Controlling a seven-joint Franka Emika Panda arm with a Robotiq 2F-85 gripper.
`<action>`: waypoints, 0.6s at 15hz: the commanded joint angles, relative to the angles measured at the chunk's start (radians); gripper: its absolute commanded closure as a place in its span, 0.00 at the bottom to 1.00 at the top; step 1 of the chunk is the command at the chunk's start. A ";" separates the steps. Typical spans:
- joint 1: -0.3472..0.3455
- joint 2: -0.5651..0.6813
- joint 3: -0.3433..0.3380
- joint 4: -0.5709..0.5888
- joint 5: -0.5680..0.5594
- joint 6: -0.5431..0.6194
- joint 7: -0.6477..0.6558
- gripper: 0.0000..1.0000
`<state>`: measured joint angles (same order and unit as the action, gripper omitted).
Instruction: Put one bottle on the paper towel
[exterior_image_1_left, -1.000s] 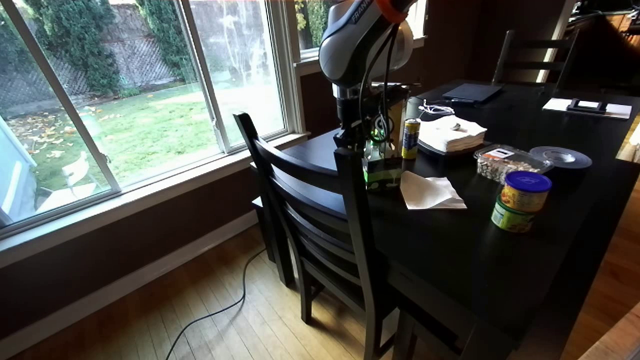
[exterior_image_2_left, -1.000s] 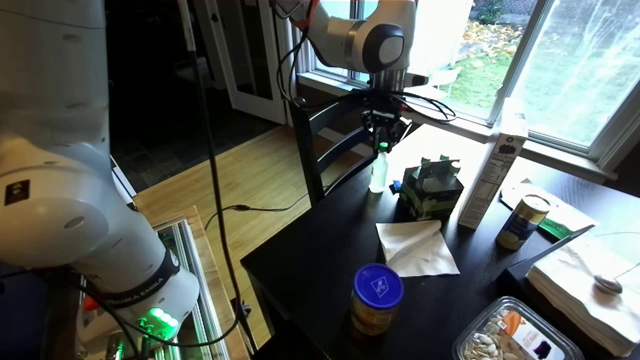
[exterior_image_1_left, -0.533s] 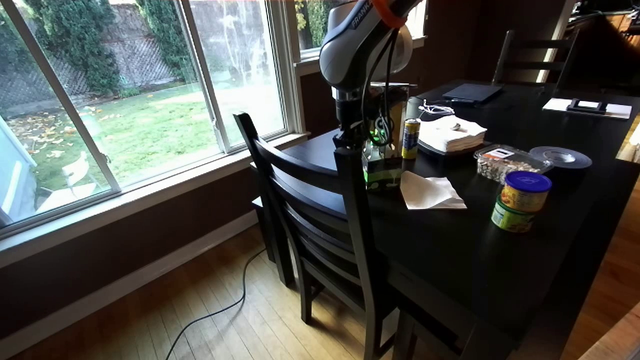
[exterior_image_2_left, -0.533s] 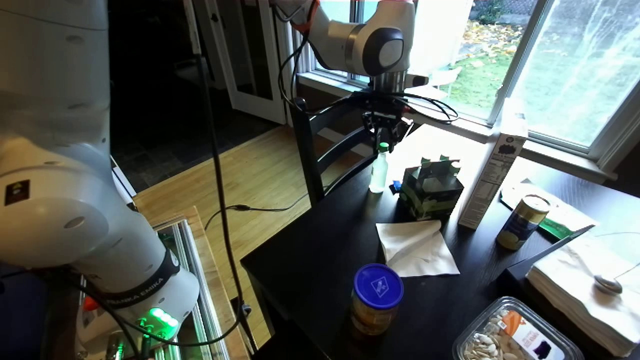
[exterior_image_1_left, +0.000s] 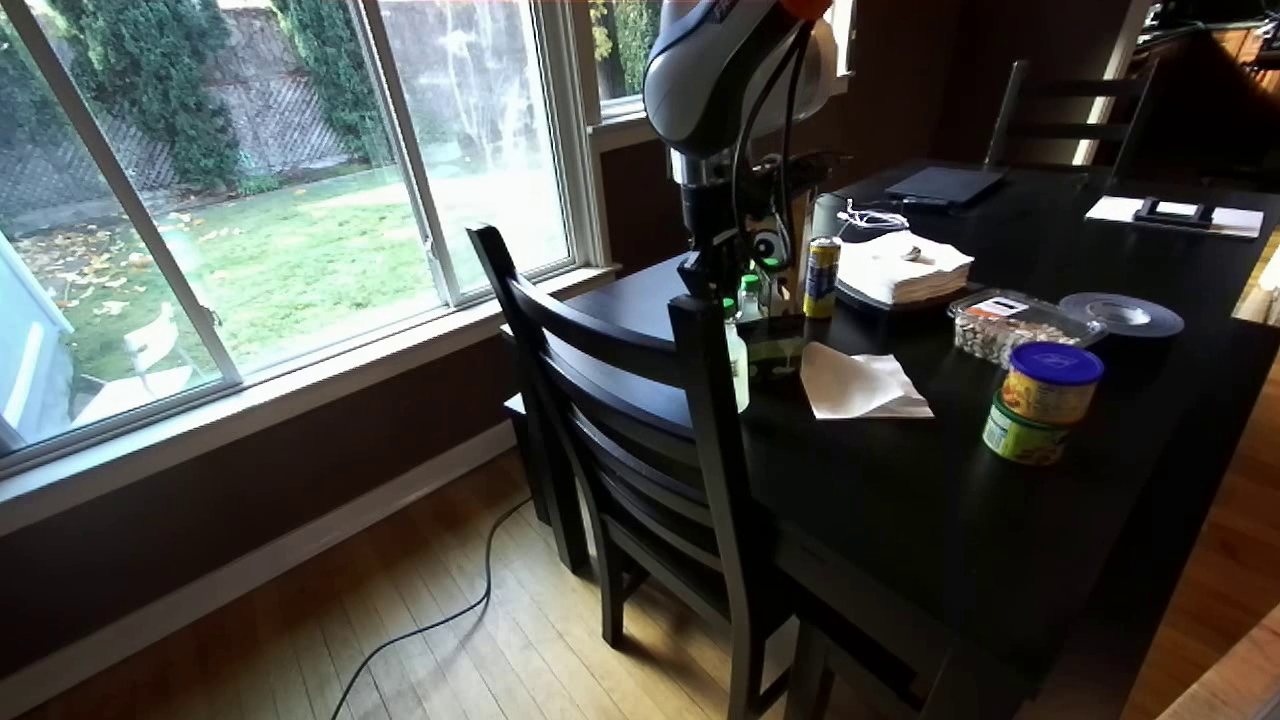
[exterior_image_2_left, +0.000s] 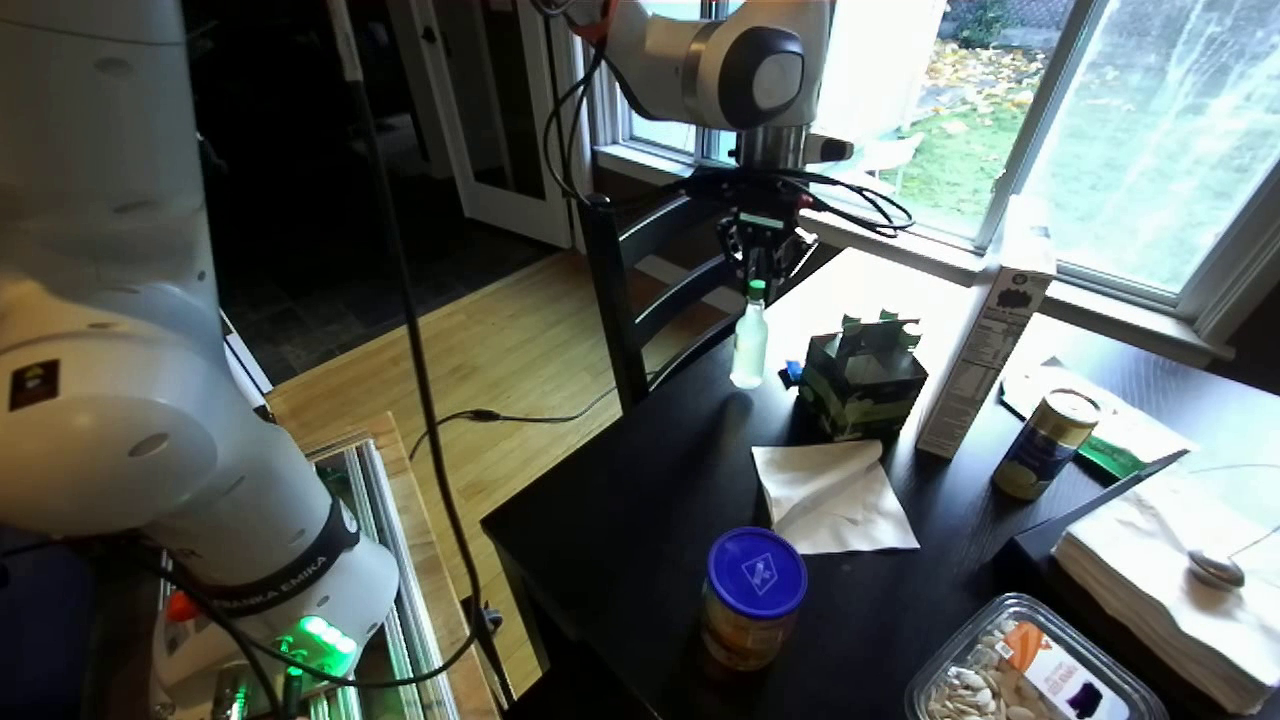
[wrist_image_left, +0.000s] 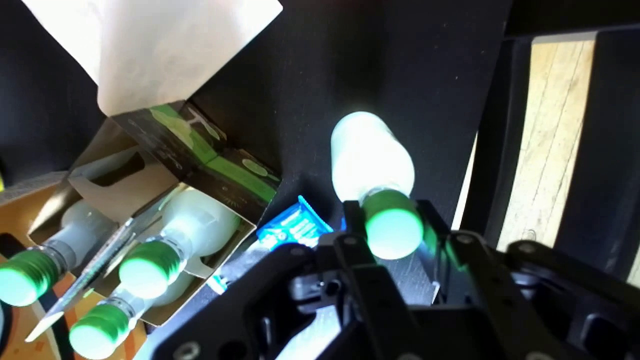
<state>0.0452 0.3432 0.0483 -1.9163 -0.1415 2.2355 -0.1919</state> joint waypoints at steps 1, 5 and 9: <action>-0.012 -0.191 -0.012 -0.136 0.016 -0.049 0.060 0.91; -0.047 -0.303 -0.049 -0.187 0.034 -0.060 0.097 0.91; -0.093 -0.353 -0.095 -0.189 0.080 -0.069 0.098 0.91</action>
<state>-0.0204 0.0485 -0.0241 -2.0800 -0.1078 2.1853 -0.1089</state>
